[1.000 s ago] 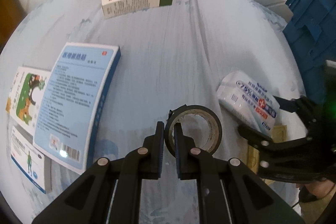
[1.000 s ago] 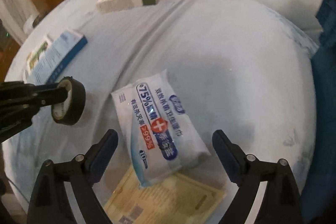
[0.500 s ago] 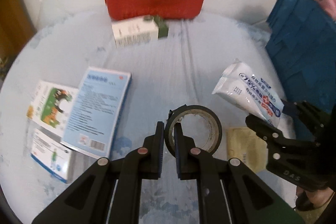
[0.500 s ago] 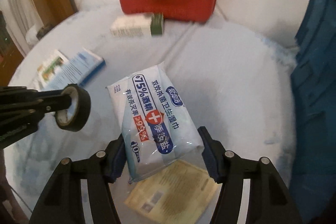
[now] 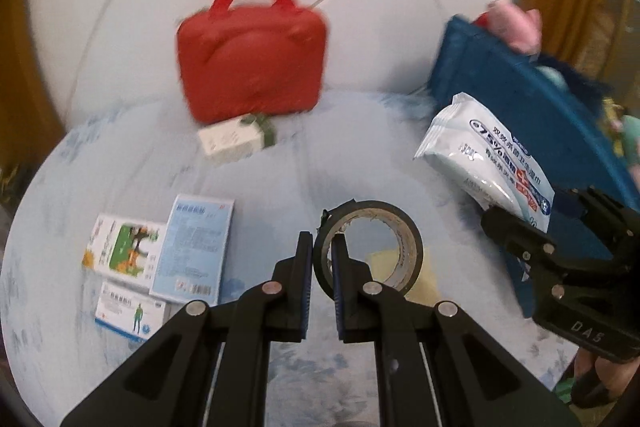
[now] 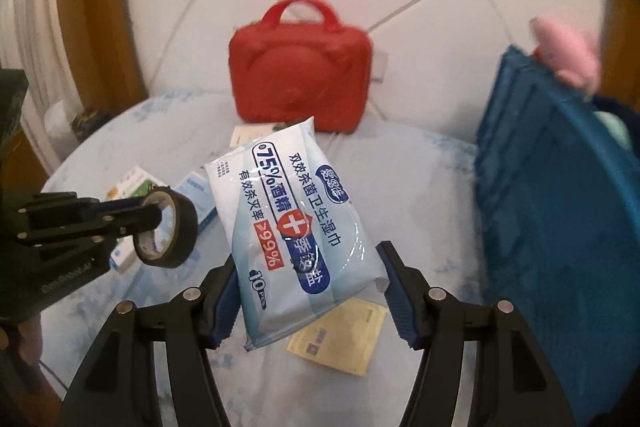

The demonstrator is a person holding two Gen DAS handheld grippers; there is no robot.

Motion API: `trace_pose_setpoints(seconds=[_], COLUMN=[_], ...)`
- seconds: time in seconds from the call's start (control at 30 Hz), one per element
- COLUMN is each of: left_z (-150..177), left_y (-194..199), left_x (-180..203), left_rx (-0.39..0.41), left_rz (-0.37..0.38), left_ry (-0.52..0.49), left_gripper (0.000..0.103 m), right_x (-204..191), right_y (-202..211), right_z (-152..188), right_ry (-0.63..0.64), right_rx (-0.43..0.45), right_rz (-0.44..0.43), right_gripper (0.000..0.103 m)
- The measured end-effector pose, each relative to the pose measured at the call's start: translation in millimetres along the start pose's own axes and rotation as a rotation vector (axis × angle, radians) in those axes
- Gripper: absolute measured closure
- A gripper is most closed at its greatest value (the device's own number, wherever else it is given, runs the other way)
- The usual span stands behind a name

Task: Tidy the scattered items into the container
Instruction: 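Carry the tape roll and wipes pack with both tools over the blue crate, then release the wipes pack into the crate with the right tool while the left tool drops the tape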

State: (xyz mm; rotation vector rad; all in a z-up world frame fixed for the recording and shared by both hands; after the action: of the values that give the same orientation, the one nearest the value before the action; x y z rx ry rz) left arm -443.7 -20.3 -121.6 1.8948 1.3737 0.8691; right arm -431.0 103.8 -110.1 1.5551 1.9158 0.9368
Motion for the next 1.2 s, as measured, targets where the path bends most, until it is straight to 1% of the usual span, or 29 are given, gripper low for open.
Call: trace_pose_setpoints(seconds=[0.07,0.13,0.2,0.27,0.3,0.33,0.43,0.5,0.6,0.67,0.77,0.87,1.03,1.13,1.2], left_z=[-11,-24,-35,-47,-51,-56,-70,-78,-90,-95,-101,-99,-98,-99,-99], left_y=[19,37,53,70,75,81,96,98,96,90,74,63,29,15,10], left_x=[19,41,73,112,126,148,218,269,348,397,456,495,535,541,542], left_rx=[0.041,0.082,0.109,0.142,0.156,0.176,0.219,0.230,0.235,0.216,0.197,0.160,0.076,0.059,0.047], left_rz=[0.025,0.047,0.092,0.139,0.149,0.163,0.213,0.254,0.310,0.349,0.357,0.348,0.270,0.238,0.224], left_ry=[-0.036,-0.066,-0.096,-0.136,-0.153,-0.174,-0.228,-0.263,-0.313,-0.337,-0.365,-0.395,-0.434,-0.433,-0.433], left_gripper=[0.094,0.094,0.094,0.094,0.094,0.094,0.094,0.094,0.094,0.094,0.094,0.094,0.094,0.093,0.089], right_x=[10,28,47,76,91,107,173,217,280,313,369,410,445,454,458], right_y=[28,67,101,135,152,168,212,234,253,257,255,243,222,214,210], right_z=[-5,-12,-15,-14,-13,-12,5,20,45,59,84,106,131,137,139], right_ry=[-0.042,-0.098,-0.136,-0.170,-0.188,-0.205,-0.259,-0.292,-0.338,-0.356,-0.382,-0.426,-0.467,-0.474,-0.477], right_rx=[0.042,0.118,0.177,0.224,0.248,0.271,0.313,0.322,0.308,0.287,0.232,0.177,0.106,0.083,0.077], right_rz=[0.027,0.065,0.087,0.129,0.151,0.173,0.257,0.303,0.383,0.423,0.474,0.476,0.437,0.417,0.409], right_gripper=[0.041,0.041,0.041,0.041,0.041,0.040,0.040,0.040,0.040,0.040,0.040,0.040,0.040,0.040,0.040])
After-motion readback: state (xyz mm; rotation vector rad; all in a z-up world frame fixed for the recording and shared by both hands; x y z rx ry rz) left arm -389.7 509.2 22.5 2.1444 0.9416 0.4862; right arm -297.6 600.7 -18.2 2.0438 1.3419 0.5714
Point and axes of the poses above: each gripper's, at about its wrist camera, not at the fingertips, and y roughly against the way its jaws point, x to its right, z to its underside, the point moved 8 cm from there along -y, roughly the way its jaws point, and after that the axes turned 6 degrees about -x, right-handed, at the moved point
